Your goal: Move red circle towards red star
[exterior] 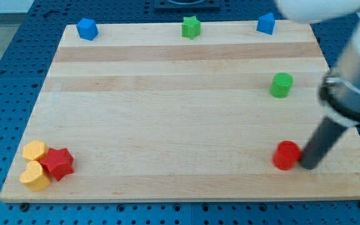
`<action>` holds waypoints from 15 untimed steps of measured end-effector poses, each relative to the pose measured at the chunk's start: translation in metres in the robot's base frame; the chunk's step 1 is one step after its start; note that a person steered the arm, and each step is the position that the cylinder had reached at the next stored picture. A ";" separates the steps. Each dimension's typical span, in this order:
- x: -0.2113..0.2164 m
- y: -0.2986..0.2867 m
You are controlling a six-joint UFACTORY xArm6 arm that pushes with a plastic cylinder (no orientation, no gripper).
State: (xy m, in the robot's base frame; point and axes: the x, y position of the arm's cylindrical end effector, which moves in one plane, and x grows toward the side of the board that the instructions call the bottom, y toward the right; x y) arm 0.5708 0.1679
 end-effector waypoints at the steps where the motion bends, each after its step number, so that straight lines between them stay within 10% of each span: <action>1: 0.000 -0.070; 3: 0.001 -0.167; 7: -0.071 -0.154; 12: -0.043 -0.107; 15: -0.037 -0.248</action>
State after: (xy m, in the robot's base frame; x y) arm 0.5341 -0.0797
